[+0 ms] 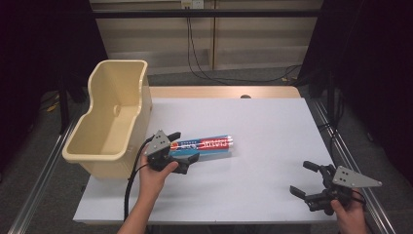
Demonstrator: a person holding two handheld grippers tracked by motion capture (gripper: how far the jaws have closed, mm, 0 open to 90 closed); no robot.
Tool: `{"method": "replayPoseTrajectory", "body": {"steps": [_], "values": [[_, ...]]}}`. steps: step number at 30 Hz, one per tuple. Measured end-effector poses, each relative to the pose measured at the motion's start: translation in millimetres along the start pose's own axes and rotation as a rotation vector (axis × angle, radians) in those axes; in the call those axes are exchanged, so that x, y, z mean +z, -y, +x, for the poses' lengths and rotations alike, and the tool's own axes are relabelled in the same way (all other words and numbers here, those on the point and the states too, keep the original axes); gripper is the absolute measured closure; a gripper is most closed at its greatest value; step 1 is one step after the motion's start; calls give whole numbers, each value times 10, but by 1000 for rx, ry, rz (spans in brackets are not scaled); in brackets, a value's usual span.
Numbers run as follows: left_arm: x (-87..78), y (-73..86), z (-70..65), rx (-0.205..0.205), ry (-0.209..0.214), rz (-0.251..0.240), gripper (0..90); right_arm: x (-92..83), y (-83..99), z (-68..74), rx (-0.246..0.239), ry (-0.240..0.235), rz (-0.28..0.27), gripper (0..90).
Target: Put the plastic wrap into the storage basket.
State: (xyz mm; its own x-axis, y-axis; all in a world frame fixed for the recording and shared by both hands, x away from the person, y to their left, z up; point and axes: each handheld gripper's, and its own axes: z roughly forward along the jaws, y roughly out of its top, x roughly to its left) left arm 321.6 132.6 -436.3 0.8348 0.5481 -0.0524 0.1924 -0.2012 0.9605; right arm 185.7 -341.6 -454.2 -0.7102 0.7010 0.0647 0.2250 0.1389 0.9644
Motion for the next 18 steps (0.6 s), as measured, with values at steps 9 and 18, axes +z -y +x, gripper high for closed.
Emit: {"method": "replayPoseTrajectory", "body": {"steps": [9, 18], "values": [[186, -134, 96, 6, 9, 96, 0, 14, -1, 8, -8, -8, 9, 15], [331, -257, 211, 9, 20, 285, 0, 10, 3, 4, -8, -10, 10, 14]]}}
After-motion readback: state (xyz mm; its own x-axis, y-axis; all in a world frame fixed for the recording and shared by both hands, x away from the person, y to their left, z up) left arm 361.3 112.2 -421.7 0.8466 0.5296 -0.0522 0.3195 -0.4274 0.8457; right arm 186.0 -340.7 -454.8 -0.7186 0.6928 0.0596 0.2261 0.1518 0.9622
